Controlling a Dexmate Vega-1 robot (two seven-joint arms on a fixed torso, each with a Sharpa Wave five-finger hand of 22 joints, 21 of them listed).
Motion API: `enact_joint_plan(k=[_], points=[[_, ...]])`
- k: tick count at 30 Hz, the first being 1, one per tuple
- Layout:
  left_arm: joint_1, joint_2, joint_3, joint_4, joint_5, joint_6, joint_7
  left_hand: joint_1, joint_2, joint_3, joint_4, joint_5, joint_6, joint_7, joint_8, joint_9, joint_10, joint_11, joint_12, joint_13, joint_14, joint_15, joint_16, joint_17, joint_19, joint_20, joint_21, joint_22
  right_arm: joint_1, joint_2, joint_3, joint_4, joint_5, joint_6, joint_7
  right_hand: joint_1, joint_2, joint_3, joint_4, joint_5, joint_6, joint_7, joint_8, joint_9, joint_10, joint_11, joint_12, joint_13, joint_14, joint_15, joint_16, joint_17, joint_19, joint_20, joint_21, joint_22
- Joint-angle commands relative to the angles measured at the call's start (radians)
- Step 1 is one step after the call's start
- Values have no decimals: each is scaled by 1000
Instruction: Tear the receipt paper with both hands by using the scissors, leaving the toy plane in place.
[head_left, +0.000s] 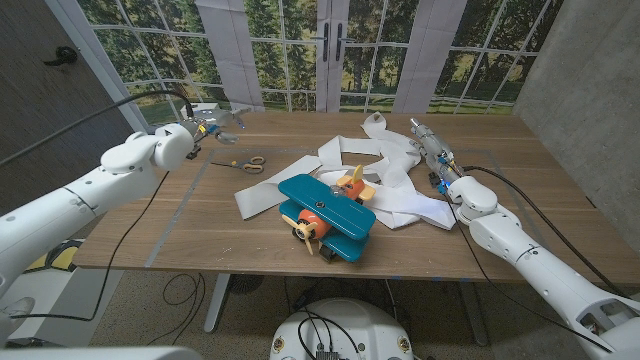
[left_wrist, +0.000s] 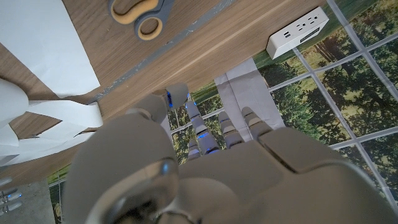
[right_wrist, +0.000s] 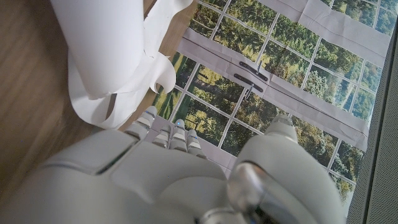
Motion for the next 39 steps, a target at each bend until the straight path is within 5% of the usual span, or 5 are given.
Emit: enact_joint_plan(k=[1,9,12,29,39], points=[[-28,3,32,-1,58,17,-40,12,1,17,-1,16,-5,-11,4,2,-10,-2,-9,7,-10,-57,2,1,5,8,2,4,4,14,1,17,8,18,6,6,4,1,-5,-5,-2,-8,3,3,-5,4,0,6,-8,4,1,2,-7,7,-1,3],[-42,-1,55,1,111,28,-74,24,-20,25,-13,24,11,-28,16,2,-16,-8,-14,16,-19,-57,-3,-5,7,5,3,4,5,27,6,26,37,16,20,6,7,3,-5,-6,-1,-9,3,3,-4,5,0,6,-8,8,1,2,-8,9,-1,3],[-44,-4,62,2,131,31,-76,38,-49,-7,-12,-23,23,-22,24,1,-29,-8,-23,25,-29,-45,-6,-15,10,14,5,4,6,33,8,35,53,18,32,6,10,4,-5,-7,0,-9,3,3,-3,4,1,6,-7,7,2,2,-7,9,-1,3],[-56,-21,74,-7,180,58,-138,103,-22,-94,-6,-171,-23,-1,20,2,-80,5,-51,43,-44,-35,-4,-22,35,29,9,4,16,54,14,56,100,17,67,12,29,14,-5,-10,0,-11,3,3,-5,3,0,6,-6,10,3,3,-7,9,0,4],[-63,-33,66,1,136,60,-177,114,-38,-145,-3,-242,-17,-5,29,2,-89,26,-61,39,-46,-34,-6,-27,41,26,9,4,16,61,21,69,130,22,98,21,41,22,-9,-13,-1,-12,2,3,-5,4,0,6,-5,12,4,3,-6,9,1,3]])
